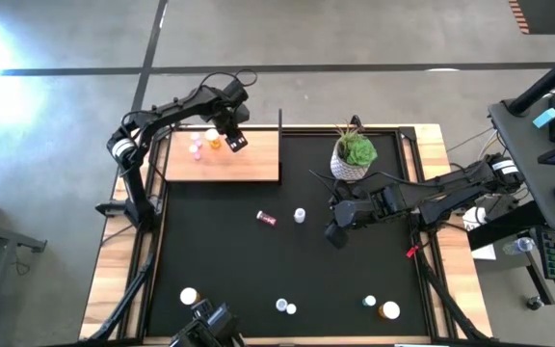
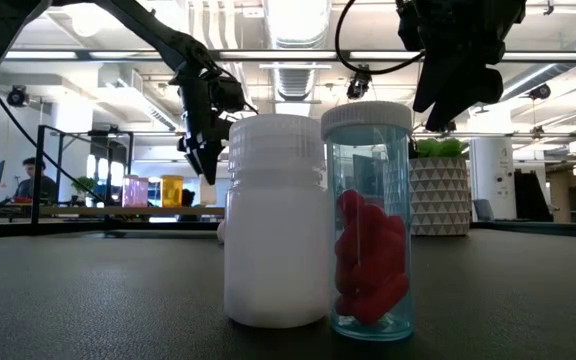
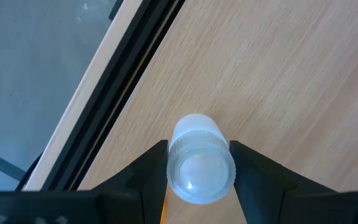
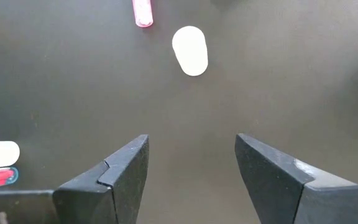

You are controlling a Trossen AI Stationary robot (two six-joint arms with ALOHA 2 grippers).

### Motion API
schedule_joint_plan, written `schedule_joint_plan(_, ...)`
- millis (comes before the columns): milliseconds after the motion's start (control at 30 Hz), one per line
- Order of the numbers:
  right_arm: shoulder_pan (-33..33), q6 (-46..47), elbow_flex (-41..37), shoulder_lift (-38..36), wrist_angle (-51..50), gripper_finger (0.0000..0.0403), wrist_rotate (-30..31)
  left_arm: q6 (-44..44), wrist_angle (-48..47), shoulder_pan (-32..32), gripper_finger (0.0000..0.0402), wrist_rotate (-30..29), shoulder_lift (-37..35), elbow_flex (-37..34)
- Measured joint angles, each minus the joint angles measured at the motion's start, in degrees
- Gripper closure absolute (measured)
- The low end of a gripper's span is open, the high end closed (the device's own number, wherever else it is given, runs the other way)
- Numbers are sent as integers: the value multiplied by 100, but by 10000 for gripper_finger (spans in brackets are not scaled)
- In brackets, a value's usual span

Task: Pick and place medicine bottles onto shelf by color
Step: Put the left white pill bottle on the shelf, then move the bottom right blue pill bottle to the center of the table

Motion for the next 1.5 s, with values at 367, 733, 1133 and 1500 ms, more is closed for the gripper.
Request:
schedule_joint_plan(367, 2, -2, 0, 1, -2, 174, -2, 144, 18, 0, 255, 1, 0, -85)
schedule_joint_plan(733, 0, -2, 0, 1, -1, 174, 0, -3, 134, 0, 248, -1, 0, -109)
schedule_joint_plan(1133, 0, -4, 0, 0, 0, 174, 0, -9, 165, 0, 192, -19, -84, 15)
schedule_joint_plan(1500, 2, -3, -2, 0, -2, 174, 0, -384, 261, -138, 192, -1, -1034, 285)
